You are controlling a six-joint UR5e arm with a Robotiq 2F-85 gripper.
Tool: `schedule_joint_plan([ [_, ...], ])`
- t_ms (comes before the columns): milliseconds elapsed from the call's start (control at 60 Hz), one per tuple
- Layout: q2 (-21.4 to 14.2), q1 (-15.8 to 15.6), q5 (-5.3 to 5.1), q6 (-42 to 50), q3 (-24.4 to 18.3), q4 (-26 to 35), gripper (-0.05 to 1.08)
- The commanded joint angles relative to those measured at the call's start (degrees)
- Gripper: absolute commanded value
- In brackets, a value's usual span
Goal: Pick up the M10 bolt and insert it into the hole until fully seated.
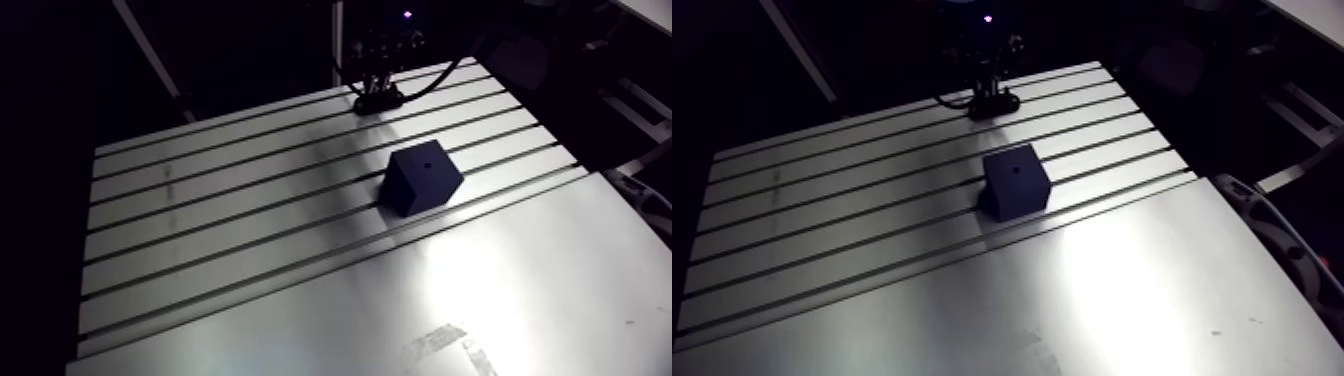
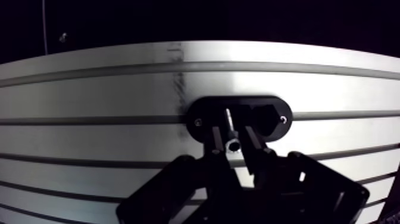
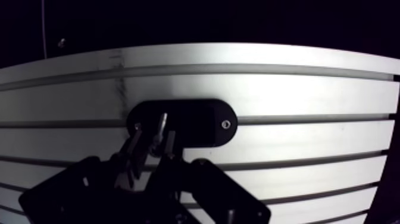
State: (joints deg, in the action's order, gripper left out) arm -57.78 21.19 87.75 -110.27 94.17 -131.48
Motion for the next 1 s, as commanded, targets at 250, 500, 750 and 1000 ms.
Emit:
schedule_joint_plan([
  [250, 0.0, 0.0, 0.01, 0.0, 0.1, 0.0, 0.81],
  [500, -0.3, 0.0, -0.08, 0.0, -0.2, 0.5, 0.9],
  [750, -1.1, -0.4, -0.08, -0.1, -0.8, 1.9, 0.95],
  [1000, -2.9, -0.4, -0.17, -0.3, -1.8, 3.5, 0.97],
])
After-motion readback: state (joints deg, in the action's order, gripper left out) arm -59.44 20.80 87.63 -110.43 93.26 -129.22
